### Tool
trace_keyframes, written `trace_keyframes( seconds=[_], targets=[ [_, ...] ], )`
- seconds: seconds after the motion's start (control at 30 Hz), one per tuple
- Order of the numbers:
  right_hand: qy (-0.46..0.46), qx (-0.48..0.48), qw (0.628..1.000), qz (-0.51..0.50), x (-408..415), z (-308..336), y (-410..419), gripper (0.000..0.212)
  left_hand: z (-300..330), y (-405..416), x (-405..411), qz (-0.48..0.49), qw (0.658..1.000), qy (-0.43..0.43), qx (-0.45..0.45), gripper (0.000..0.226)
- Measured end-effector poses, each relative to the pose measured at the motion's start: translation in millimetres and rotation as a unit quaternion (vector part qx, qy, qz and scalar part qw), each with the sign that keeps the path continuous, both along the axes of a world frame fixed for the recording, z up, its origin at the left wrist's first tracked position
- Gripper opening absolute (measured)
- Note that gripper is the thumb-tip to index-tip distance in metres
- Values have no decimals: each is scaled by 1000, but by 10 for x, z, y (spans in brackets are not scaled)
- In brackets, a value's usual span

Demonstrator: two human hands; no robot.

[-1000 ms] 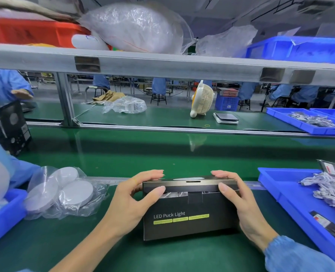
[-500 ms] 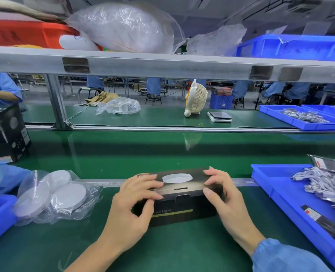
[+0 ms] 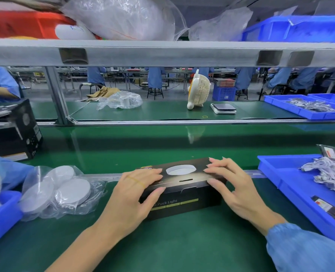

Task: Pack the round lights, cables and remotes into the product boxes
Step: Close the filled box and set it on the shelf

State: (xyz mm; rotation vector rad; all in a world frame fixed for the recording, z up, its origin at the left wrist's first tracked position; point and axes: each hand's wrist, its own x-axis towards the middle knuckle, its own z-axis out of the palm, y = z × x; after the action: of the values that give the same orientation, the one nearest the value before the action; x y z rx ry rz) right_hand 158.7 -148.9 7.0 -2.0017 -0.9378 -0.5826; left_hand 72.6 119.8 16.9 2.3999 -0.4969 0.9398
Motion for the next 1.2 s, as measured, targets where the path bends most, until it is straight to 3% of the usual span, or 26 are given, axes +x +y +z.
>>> trace_keyframes(
  seconds=[0.17, 0.3, 0.37, 0.47, 0.67, 0.8, 0.93, 1.07, 1.2],
  targets=[
    [-69, -11, 996, -60, 98, 14, 13, 27, 35, 120, 47, -8, 995, 96, -11, 48],
    [91, -29, 995, 15, 209, 118, -47, 40, 36, 146, 55, -38, 989, 141, -33, 41],
    [150, 0, 988, 43, 260, 135, -24, 40, 76, 142, 79, -50, 987, 139, -64, 33],
    [157, 27, 986, 42, 279, 169, 15, 36, 119, 136, 116, -62, 984, 127, -104, 27],
    [170, -51, 984, 21, 243, 142, -56, 41, 2, 89, 70, -79, 979, 140, -126, 30],
    [161, -52, 985, 30, 178, 51, -83, 44, -8, 84, 61, -75, 987, 114, -87, 32],
    [85, -71, 994, 7, 158, 18, -102, 40, -73, 108, 74, -79, 993, 87, -31, 41],
    [-205, -78, 975, -30, 108, -11, -7, 33, -144, 124, 97, -82, 994, 67, -26, 36],
    [-215, -39, 975, -37, 9, -110, 101, 30, -157, 75, 88, -86, 994, 56, -38, 33]
  ],
)
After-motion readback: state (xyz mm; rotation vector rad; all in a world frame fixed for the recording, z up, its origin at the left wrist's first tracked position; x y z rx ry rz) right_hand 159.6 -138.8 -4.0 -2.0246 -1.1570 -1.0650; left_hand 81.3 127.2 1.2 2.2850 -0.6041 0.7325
